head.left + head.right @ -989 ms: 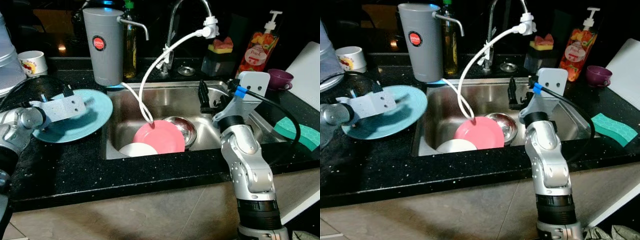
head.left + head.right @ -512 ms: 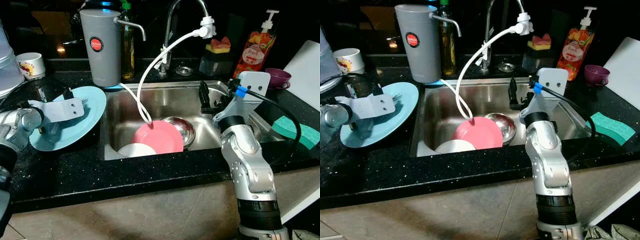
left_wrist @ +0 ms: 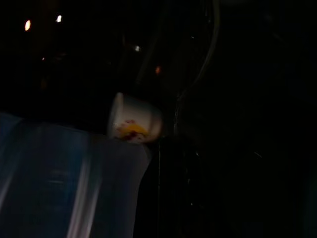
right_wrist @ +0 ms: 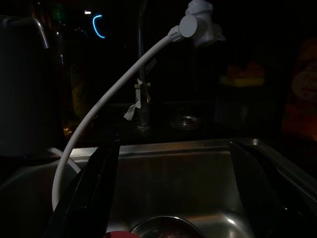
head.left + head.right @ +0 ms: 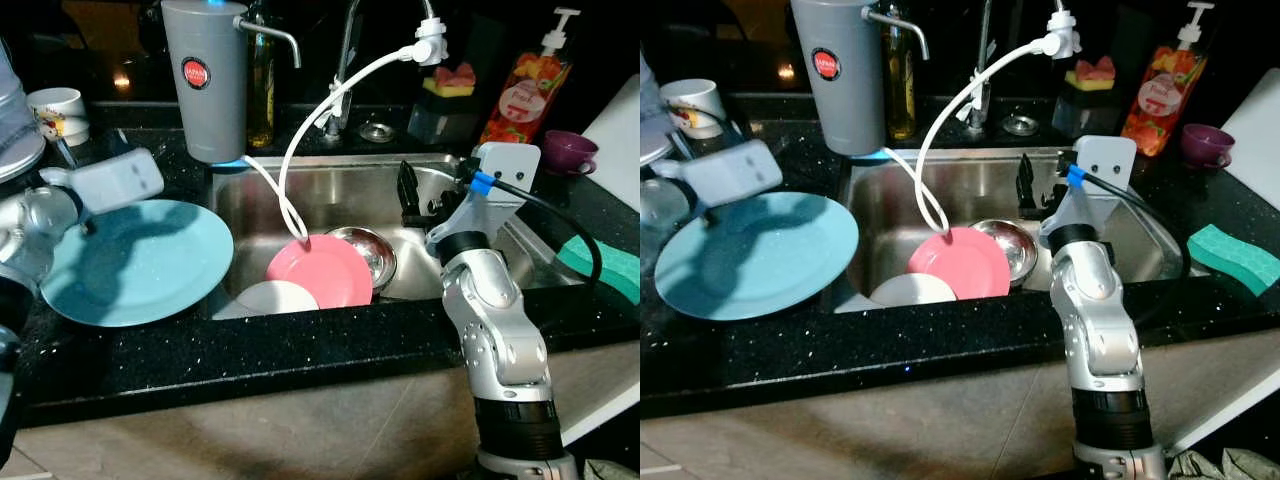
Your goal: Kitchen organization
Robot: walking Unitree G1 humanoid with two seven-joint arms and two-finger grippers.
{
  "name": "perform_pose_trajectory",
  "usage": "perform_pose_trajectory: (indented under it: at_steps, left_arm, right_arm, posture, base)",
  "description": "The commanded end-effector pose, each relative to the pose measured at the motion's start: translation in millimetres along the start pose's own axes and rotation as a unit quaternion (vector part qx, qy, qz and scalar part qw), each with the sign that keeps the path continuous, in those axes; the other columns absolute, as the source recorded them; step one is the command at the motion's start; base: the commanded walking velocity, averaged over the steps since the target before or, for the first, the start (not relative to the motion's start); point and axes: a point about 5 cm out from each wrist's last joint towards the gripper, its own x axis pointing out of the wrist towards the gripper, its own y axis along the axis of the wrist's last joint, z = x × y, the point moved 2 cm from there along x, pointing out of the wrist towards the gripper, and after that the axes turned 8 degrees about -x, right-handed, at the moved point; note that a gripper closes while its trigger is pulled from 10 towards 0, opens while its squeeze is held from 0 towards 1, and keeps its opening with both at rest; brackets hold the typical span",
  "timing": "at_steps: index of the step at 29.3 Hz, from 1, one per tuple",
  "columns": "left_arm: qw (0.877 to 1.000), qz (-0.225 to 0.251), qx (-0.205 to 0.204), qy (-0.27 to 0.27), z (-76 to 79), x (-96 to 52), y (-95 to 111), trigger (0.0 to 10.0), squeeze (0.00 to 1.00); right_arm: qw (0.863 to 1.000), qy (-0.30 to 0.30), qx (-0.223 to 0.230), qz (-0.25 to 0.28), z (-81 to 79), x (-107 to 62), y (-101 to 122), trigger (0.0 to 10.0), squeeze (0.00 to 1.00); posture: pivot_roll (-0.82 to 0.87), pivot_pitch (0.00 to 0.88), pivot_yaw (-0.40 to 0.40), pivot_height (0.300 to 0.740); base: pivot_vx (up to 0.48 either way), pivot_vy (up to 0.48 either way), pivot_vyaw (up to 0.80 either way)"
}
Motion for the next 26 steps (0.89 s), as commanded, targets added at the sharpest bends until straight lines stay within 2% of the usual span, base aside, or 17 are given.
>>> perform_pose_trajectory:
  at_steps: [1,5,6,7,8,11,14,16,18,19,20,21,22,23,24,25,26]
  left_arm:
    - [1.000,0.001,-0.026,0.014,-17.9,-5.1,2.2,10.0,0.00]
    - [0.997,0.021,-0.066,0.033,-33.5,-10.8,12.8,10.0,0.00]
    - [0.996,0.027,-0.072,0.036,-34.9,-11.2,14.9,10.0,0.00]
    - [0.994,0.049,-0.096,0.029,-33.3,-11.4,23.1,10.0,0.00]
    - [0.994,0.049,-0.096,0.029,-33.3,-11.4,23.1,10.0,0.00]
    - [0.973,0.121,-0.195,-0.014,-21.4,-13.3,50.6,10.0,0.00]
    - [0.929,0.180,-0.312,-0.090,2.8,-17.8,83.6,10.0,0.00]
    - [0.901,0.197,-0.364,-0.129,17.2,-19.5,96.8,10.0,0.00]
    - [0.876,0.202,-0.405,-0.167,33.9,-20.8,107.8,10.0,0.00]
    - [0.876,0.202,-0.405,-0.167,33.9,-20.8,107.8,10.0,0.00]
    - [0.858,0.198,-0.430,-0.198,49.0,-21.7,114.8,10.0,0.00]
    - [0.858,0.198,-0.430,-0.198,49.0,-21.7,114.8,10.0,0.00]
    - [0.840,0.190,-0.457,-0.225,63.2,-22.3,120.7,10.0,0.00]
    - [0.814,0.172,-0.496,-0.249,75.9,-21.2,125.7,10.0,0.00]
    - [0.814,0.172,-0.496,-0.249,75.9,-21.2,125.7,10.0,0.00]
    - [0.794,0.154,-0.526,-0.263,85.5,-18.8,128.7,10.0,0.00]
    - [0.794,0.154,-0.526,-0.263,85.5,-18.8,128.7,10.0,0.00]
  right_arm:
    - [1.000,-0.002,0.004,0.008,1.2,-0.9,4.4,10.0,0.00]
    - [1.000,-0.001,0.004,0.007,1.4,-0.4,3.9,10.0,0.00]
    - [1.000,-0.001,0.004,0.007,1.6,-0.4,3.8,10.0,0.00]
    - [1.000,-0.001,0.003,0.007,1.7,-0.2,3.7,10.0,0.00]
    - [1.000,-0.001,0.003,0.007,1.7,-0.2,3.7,10.0,0.00]
    - [1.000,0.000,0.002,0.009,1.5,0.3,4.5,10.0,0.00]
    - [1.000,-0.001,0.000,0.013,2.0,1.0,6.8,10.0,0.00]
    - [1.000,-0.002,-0.003,0.014,2.9,0.8,7.3,10.0,0.00]
    - [1.000,-0.004,-0.009,0.015,4.1,0.5,7.6,10.0,0.00]
    - [1.000,-0.004,-0.009,0.015,4.1,0.5,7.6,10.0,0.00]
    - [1.000,-0.003,-0.025,0.015,5.3,0.4,8.0,10.0,0.00]
    - [1.000,-0.003,-0.025,0.015,5.3,0.4,8.0,10.0,0.00]
    - [0.999,-0.002,-0.038,0.014,6.7,0.3,7.9,10.0,0.00]
    - [0.999,0.000,-0.047,0.012,9.0,0.2,8.0,10.0,0.00]
    - [0.999,0.000,-0.047,0.012,9.0,0.2,8.0,10.0,0.00]
    - [0.998,0.004,-0.054,0.010,11.1,0.2,8.0,10.0,0.00]
    - [0.998,0.004,-0.054,0.010,11.1,0.2,8.0,10.0,0.00]
  posture:
    - [0.12,0.224,-0.082,0.740]
    - [0.12,0.218,-0.084,0.740]
    - [0.12,0.216,-0.085,0.740]
    - [0.12,0.214,-0.085,0.740]
    - [0.12,0.214,-0.085,0.740]
    - [0.12,0.214,-0.085,0.740]
    - [0.11,0.208,-0.081,0.740]
    - [0.11,0.206,-0.079,0.740]
    - [0.11,0.206,-0.079,0.740]
    - [0.11,0.206,-0.079,0.740]
    - [0.10,0.204,-0.076,0.740]
    - [0.10,0.204,-0.076,0.740]
    - [0.10,0.204,-0.076,0.740]
    - [0.10,0.204,-0.076,0.740]
    - [0.10,0.204,-0.076,0.740]
    - [0.10,0.204,-0.076,0.740]
    - [0.10,0.204,-0.076,0.740]
  base:
    - [0.000,0.000,0.00]
    - [0.000,0.000,0.00]
    - [0.000,0.000,0.00]
    - [0.000,0.000,0.00]
    - [0.000,0.000,0.00]
    - [0.000,0.000,0.00]
    - [0.000,0.000,0.00]
    - [0.000,0.000,0.00]
    - [0.000,0.000,0.00]
    - [0.000,0.000,0.00]
    - [0.000,0.000,0.00]
    - [0.000,0.000,0.00]
    - [0.000,0.000,0.00]
    - [0.000,0.000,0.00]
    - [0.000,0.000,0.00]
    - [0.000,0.000,0.00]
    - [0.000,0.000,0.00]
